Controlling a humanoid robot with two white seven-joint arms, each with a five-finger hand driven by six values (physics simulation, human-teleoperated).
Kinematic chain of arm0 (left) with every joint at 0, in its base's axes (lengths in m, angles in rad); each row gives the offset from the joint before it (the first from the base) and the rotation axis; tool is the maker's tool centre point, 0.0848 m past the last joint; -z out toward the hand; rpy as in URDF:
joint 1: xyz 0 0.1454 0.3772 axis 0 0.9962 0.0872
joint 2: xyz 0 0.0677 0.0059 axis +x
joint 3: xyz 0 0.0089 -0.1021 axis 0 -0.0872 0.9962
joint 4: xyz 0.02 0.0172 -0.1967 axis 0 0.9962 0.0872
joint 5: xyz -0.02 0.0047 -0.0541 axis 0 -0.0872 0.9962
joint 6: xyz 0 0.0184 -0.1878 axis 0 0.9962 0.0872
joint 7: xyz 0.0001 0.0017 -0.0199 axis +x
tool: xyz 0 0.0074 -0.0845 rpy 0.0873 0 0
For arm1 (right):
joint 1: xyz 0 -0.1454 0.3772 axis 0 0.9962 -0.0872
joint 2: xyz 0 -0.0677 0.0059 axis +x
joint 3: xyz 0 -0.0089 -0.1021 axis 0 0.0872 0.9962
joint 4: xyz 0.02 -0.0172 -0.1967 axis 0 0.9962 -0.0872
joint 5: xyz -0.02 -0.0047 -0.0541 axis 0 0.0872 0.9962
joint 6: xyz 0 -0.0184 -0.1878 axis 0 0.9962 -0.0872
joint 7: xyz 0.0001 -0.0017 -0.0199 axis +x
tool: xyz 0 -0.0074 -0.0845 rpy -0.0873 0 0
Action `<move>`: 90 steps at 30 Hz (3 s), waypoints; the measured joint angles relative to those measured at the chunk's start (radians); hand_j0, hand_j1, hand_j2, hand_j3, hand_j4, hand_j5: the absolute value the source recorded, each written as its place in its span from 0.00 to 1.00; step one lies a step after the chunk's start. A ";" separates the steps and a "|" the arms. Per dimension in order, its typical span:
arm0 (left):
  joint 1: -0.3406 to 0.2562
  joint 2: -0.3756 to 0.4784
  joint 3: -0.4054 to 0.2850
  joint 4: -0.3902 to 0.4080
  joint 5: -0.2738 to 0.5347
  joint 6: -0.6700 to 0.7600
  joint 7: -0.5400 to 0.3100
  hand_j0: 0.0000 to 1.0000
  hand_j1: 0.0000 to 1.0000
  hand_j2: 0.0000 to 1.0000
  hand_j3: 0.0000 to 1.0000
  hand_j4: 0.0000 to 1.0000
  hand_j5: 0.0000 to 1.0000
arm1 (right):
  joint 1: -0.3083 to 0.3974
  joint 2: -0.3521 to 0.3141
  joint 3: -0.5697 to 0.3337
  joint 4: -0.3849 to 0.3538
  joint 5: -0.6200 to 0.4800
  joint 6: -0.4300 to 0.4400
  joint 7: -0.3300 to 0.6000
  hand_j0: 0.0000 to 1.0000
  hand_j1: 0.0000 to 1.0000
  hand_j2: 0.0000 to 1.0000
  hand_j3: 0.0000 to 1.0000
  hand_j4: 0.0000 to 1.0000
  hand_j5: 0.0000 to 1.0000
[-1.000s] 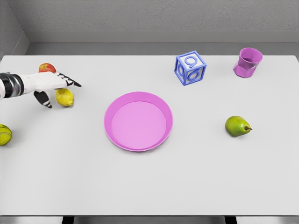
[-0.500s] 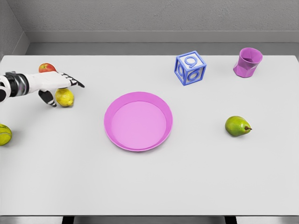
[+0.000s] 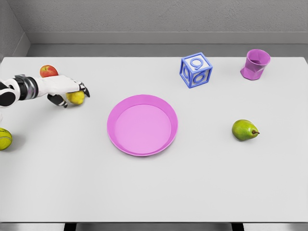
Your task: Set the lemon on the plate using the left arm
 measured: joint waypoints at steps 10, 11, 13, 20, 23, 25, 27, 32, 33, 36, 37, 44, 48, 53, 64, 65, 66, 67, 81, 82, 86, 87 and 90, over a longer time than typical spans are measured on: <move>-0.011 -0.003 -0.005 -0.001 0.031 -0.008 -0.006 0.50 0.50 0.50 0.50 0.50 0.50 | 0.000 0.000 0.000 0.000 0.000 0.000 0.000 1.00 1.00 1.00 1.00 1.00 1.00; -0.011 -0.003 -0.005 -0.001 0.039 -0.008 -0.007 0.50 0.50 0.50 0.50 0.50 0.50 | 0.000 0.000 0.000 0.000 0.000 0.000 0.000 1.00 1.00 1.00 1.00 1.00 1.00; -0.011 -0.003 -0.005 -0.002 0.047 -0.009 -0.007 0.49 0.49 0.49 0.49 0.49 0.49 | 0.000 0.000 0.000 0.000 0.000 0.000 0.000 1.00 1.00 1.00 1.00 1.00 1.00; -0.014 -0.002 -0.002 -0.004 0.077 -0.010 -0.007 0.48 0.48 0.48 0.48 0.48 0.48 | -0.002 0.000 0.000 0.000 0.000 0.000 0.000 1.00 1.00 1.00 1.00 1.00 1.00; -0.015 0.002 -0.001 -0.009 0.092 -0.010 -0.007 0.48 0.48 0.48 0.48 0.48 0.48 | 0.000 0.000 0.000 0.000 0.000 0.000 0.000 1.00 1.00 1.00 1.00 1.00 1.00; -0.015 0.004 0.000 -0.012 0.100 -0.010 -0.007 0.48 0.48 0.48 0.48 0.48 0.48 | 0.000 0.000 0.000 0.000 0.000 0.000 0.000 1.00 1.00 1.00 1.00 1.00 1.00; -0.015 0.005 -0.002 -0.014 0.112 -0.010 -0.007 0.48 0.48 0.48 0.48 0.48 0.48 | 0.000 0.000 0.000 0.000 0.000 0.000 0.000 1.00 1.00 1.00 1.00 1.00 1.00; -0.037 -0.010 -0.006 -0.019 0.124 -0.010 -0.007 0.49 0.49 0.49 0.49 0.49 0.49 | 0.000 0.000 0.000 0.000 0.000 0.000 0.000 1.00 1.00 1.00 1.00 1.00 1.00; -0.038 -0.018 -0.007 -0.020 0.125 -0.010 -0.007 0.49 0.49 0.49 0.49 0.49 0.49 | 0.000 0.000 0.000 0.000 0.000 0.000 0.000 1.00 1.00 1.00 1.00 1.00 1.00; -0.058 -0.047 -0.020 -0.023 0.127 -0.010 -0.006 0.49 0.49 0.49 0.49 0.49 0.49 | 0.000 0.000 0.000 0.000 0.000 0.000 0.000 1.00 1.00 1.00 1.00 1.00 1.00; -0.060 -0.058 -0.026 -0.024 0.127 -0.010 -0.007 0.49 0.49 0.49 0.49 0.49 0.49 | 0.000 0.000 0.000 0.000 0.000 0.000 0.000 1.00 1.00 1.00 1.00 1.00 1.00; -0.058 -0.112 -0.072 -0.067 0.149 -0.011 -0.007 0.49 0.49 0.49 0.49 0.49 0.49 | 0.000 0.000 0.000 0.000 0.000 0.000 0.000 1.00 1.00 1.00 1.00 1.00 1.00; -0.057 -0.118 -0.082 -0.137 0.207 -0.012 -0.007 0.49 0.49 0.49 0.49 0.49 0.49 | 0.000 0.000 0.000 0.000 0.000 0.000 0.000 1.00 1.00 1.00 1.00 1.00 1.00; -0.046 -0.109 -0.131 -0.247 0.270 -0.011 -0.007 0.49 0.49 0.49 0.49 0.49 0.49 | 0.000 0.000 0.000 0.000 0.000 0.000 0.000 1.00 1.00 1.00 1.00 1.00 1.00; 0.058 0.037 -0.272 -0.569 0.308 -0.012 -0.008 0.50 0.50 0.50 0.50 0.50 0.50 | 0.000 0.000 0.000 0.000 0.000 0.000 0.000 1.00 1.00 1.00 1.00 1.00 1.00; 0.057 0.044 -0.273 -0.583 0.311 -0.011 -0.007 0.57 0.57 0.57 0.57 0.57 0.57 | 0.000 0.000 0.000 0.000 0.000 0.000 0.000 1.00 1.00 1.00 1.00 1.00 1.00; 0.057 0.049 -0.274 -0.593 0.313 -0.011 -0.007 0.66 0.66 0.66 0.66 0.66 0.66 | 0.000 0.000 0.000 0.000 0.000 0.000 0.000 1.00 1.00 1.00 1.00 1.00 1.00; 0.055 0.051 -0.274 -0.600 0.315 -0.011 -0.007 0.73 0.73 0.73 0.73 0.73 0.73 | 0.000 0.000 0.000 0.000 0.000 0.000 0.000 1.00 1.00 1.00 1.00 1.00 1.00; 0.040 0.035 -0.264 -0.522 0.307 -0.009 -0.008 0.88 0.88 0.88 0.88 0.88 0.88 | 0.000 0.000 0.000 0.000 0.000 0.000 0.000 1.00 1.00 1.00 1.00 1.00 1.00; 0.038 0.034 -0.252 -0.519 0.304 -0.009 -0.008 0.90 0.90 0.90 0.90 0.90 0.90 | 0.000 0.000 0.000 0.000 0.000 0.000 0.000 1.00 1.00 1.00 1.00 1.00 1.00; 0.048 0.017 -0.137 -0.520 0.301 -0.009 -0.008 1.00 1.00 1.00 1.00 1.00 1.00 | 0.000 0.000 0.000 0.000 0.000 0.000 0.000 1.00 1.00 1.00 1.00 1.00 1.00; 0.052 0.015 -0.115 -0.521 0.302 -0.009 -0.008 1.00 1.00 1.00 1.00 1.00 1.00 | 0.000 0.000 0.000 0.000 0.000 0.000 0.000 1.00 1.00 1.00 1.00 1.00 1.00; 0.123 0.019 -0.010 -0.520 0.336 -0.010 -0.008 1.00 1.00 1.00 1.00 1.00 1.00 | 0.000 0.000 0.000 0.000 0.000 0.000 0.000 1.00 1.00 1.00 1.00 1.00 1.00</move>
